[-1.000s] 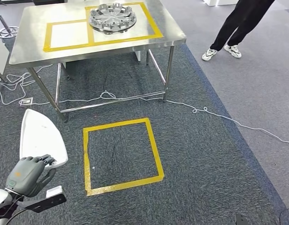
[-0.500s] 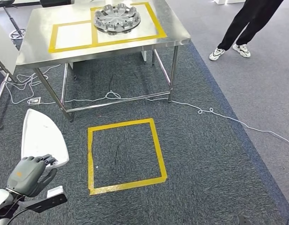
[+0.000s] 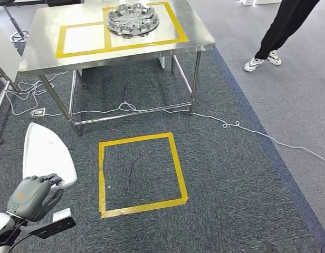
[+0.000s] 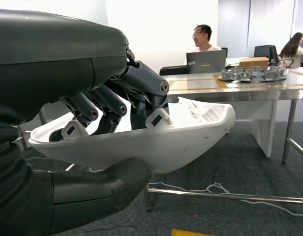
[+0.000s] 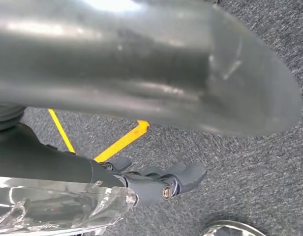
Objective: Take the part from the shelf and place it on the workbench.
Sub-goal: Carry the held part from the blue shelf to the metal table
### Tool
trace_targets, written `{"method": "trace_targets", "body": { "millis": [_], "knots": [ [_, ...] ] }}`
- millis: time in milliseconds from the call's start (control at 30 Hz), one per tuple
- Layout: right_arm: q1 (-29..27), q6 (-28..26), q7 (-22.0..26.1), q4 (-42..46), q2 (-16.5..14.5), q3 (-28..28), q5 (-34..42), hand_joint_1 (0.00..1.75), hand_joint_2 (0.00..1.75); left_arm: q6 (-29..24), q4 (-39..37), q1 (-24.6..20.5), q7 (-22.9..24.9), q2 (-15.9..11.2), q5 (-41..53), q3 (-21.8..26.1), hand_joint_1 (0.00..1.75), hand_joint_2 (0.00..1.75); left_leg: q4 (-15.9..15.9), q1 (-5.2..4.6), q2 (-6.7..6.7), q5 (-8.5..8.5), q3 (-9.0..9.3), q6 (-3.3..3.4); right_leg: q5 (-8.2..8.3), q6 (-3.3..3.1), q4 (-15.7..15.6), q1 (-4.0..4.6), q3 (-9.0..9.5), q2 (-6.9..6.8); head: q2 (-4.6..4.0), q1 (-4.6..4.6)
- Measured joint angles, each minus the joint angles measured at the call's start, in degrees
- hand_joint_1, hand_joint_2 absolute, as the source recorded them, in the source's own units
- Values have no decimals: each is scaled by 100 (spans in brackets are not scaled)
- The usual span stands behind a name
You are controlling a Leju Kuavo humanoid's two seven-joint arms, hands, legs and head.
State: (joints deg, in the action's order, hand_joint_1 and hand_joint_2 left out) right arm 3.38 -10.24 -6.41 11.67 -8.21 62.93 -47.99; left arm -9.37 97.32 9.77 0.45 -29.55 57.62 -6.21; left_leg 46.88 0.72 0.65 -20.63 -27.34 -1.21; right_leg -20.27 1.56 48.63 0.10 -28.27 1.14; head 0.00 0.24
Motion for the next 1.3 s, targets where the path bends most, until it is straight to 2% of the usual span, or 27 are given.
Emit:
{"method": "trace_targets", "body": {
  "millis": [67, 100, 200, 233, 267, 300, 367, 400, 467, 567, 600, 633, 700, 733, 767, 800, 867, 900, 967, 1033, 1067, 1100, 1133, 1200, 1233, 1267, 1300],
  "knots": [
    [3, 7, 11, 4, -6, 0, -6, 0, 0, 2, 31, 4, 2, -15, 1, 33, 175, 175, -84, 24, -1, 34, 48, 77, -83, 54, 107, -1, -51, -16, 0, 4],
    [6, 14, 21, 7, -7, 0, -8, 0, 0, 4, 48, 4, 4, -21, 1, 49, 175, 175, -126, 44, -2, 61, 76, 86, -228, 77, 350, 0, -166, -27, 0, 16],
    [5, 55, 50, 8, -9, 0, -9, 0, 0, 23, 62, 24, 6, -19, -1, 55, 175, 175, -142, 86, -3, 66, 101, 64, -850, 165, 1704, -52, -838, -45, 0, 36],
    [-2, 63, 54, 7, -9, 0, -8, 0, 0, 30, 62, 36, 5, -16, -1, 51, 175, 175, -138, 100, -1, 53, 107, 43, -923, 199, 1999, -74, -995, -49, 0, 36],
    [-9, 67, 57, 7, -8, 1, -8, 0, 0, 34, 62, 46, 5, -13, -1, 49, 175, 175, -134, 121, 4, 36, 122, 14, -866, 230, 2041, -96, -1026, -52, 0, 38],
    [-14, 69, 60, 8, -7, 1, -7, 0, 0, 39, 63, 52, 5, -10, -1, 48, 175, 175, -128, 149, 10, 13, 147, -22, -699, 260, 1811, -118, -918, -55, 0, 36],
    [-12, 74, 69, 8, -5, 1, -7, 0, 0, 45, 68, 53, 6, -7, 0, 47, 175, 175, -111, 211, 21, -44, 220, -117, -266, 321, 877, -168, -428, -48, 0, 39],
    [-5, 79, 74, 8, -5, 1, -7, 0, 0, 49, 73, 52, 7, -9, 1, 48, 175, 175, -105, 232, 25, -84, 251, -169, -143, 314, 462, -178, -191, -23, 0, 38],
    [7, 85, 81, 7, -6, 0, -7, 0, 0, 56, 91, 49, 6, -19, 2, 51, 175, 175, -128, 257, 32, -129, 288, -254, -89, 216, 72, -161, 43, 22, 0, 23],
    [4, 86, 86, 9, 9, 3, -7, 0, 0, 66, 124, 58, 7, -35, 2, 54, 175, 175, -153, 297, 14, -156, 338, -357, -91, -9, -19, -116, 134, 23, 0, 6],
    [3, 86, 87, 9, 15, 4, -7, 0, 0, 69, 130, 59, 7, -44, 2, 57, 175, 175, 55, 290, 0, -270, 248, -363, -82, -61, -73, -120, 182, 13, 0, -3],
    [2, 86, 89, 9, 17, 4, -7, 0, 0, 72, 134, 60, 7, -52, 2, 60, 175, 175, 431, 274, -13, -449, 62, -350, -74, -97, -116, -129, 222, -1, 0, -16],
    [-1, 86, 89, 9, 17, 4, -7, 0, 0, 78, 134, 76, 6, -62, 1, 62, 175, 175, 1449, 233, -17, -856, -518, -319, -112, -123, -134, -131, 257, -25, 0, -31],
    [-7, 86, 87, 9, 16, 4, -8, 0, 0, 83, 134, 95, 6, -62, 1, 61, 175, 175, 1800, 227, -17, -936, -750, -316, -139, -119, -134, -138, 275, -32, 0, -32],
    [-14, 86, 85, 9, 16, 4, -10, 0, 0, 87, 134, 113, 7, -62, -1, 60, 175, 175, 1928, 225, -18, -888, -871, -317, -171, -102, -134, -154, 303, -35, 0, -30],
    [-19, 86, 84, 9, 15, 4, -14, 0, 0, 90, 135, 126, 7, -63, -2, 60, 175, 175, 1800, 227, -20, -718, -857, -323, -205, -69, -133, -182, 341, -36, 0, -30],
    [-23, 86, 84, 10, 18, 5, -19, 0, 0, 93, 136, 130, 7, -61, -3, 59, 175, 175, 1064, 247, -58, -251, -535, -359, -287, 41, -123, -244, 425, -33, 0, -43],
    [-24, 86, 84, 13, 23, 6, -20, 0, 0, 96, 139, 120, 7, -61, -3, 57, 175, 175, 624, 269, -90, -113, -342, -376, -352, 110, -104, -257, 454, -33, 0, -75],
    [-19, 86, 84, 17, 34, 7, -21, 0, 0, 101, 153, 110, 7, -56, -4, 54, 175, 175, 148, 304, -127, -38, -133, -365, -502, 237, -107, -262, 540, -41, 0, -113],
    [-12, 86, 85, 19, 31, 7, -22, 0, 0, 103, 168, 120, 7, -56, -4, 52, 175, 175, 86, 298, -90, -48, -84, -278, -576, 329, -118, -286, 666, -67, 0, -90],
    [-8, 86, 85, 20, 27, 7, -22, 0, 0, 103, 173, 129, 7, -59, -4, 54, 175, 175, 88, 286, -72, -53, -53, -222, -614, 352, -40, -294, 697, -76, 0, -67],
    [-1, 86, 85, 20, 25, 7, -22, 0, 0, 103, 176, 133, 7, -62, -4, 55, 175, 175, 95, 262, -61, -54, -15, -175, -723, 354, 156, -285, 628, -85, 0, -41],
    [6, 85, 85, 20, 24, 7, -23, 0, 0, 103, 179, 136, 7, -63, -4, 56, 175, 175, 99, 233, -56, -65, 23, -128, -908, 339, 498, -266, 462, -87, 0, -16],
    [7, 84, 82, 20, 24, 7, -25, 0, 0, 102, 183, 139, 7, -60, -3, 51, 175, 175, 99, 169, -58, -111, 80, -64, -1352, 287, 1468, -207, -113, -88, 0, 8],
    [-6, 83, 80, 20, 23, 7, -27, 0, 0, 102, 183, 145, 7, -55, -3, 48, 175, 175, 98, 136, -58, -145, 116, -40, -1487, 252, 1850, -173, -389, -87, 0, 12],
    [-21, 82, 78, 20, 22, 8, -28, 0, 0, 102, 183, 154, 7, -52, -3, 44, 175, 175, 94, 105, -56, -182, 166, -21, -1509, 207, 2029, -134, -574, -86, 0, 14],
    [-34, 82, 76, 20, 22, 8, -29, 0, 0, 102, 183, 162, 7, -51, -3, 43, 175, 175, 82, 75, -55, -222, 232, -6, -1396, 143, 1954, -91, -642, -84, 0, 14]
  ]
}}
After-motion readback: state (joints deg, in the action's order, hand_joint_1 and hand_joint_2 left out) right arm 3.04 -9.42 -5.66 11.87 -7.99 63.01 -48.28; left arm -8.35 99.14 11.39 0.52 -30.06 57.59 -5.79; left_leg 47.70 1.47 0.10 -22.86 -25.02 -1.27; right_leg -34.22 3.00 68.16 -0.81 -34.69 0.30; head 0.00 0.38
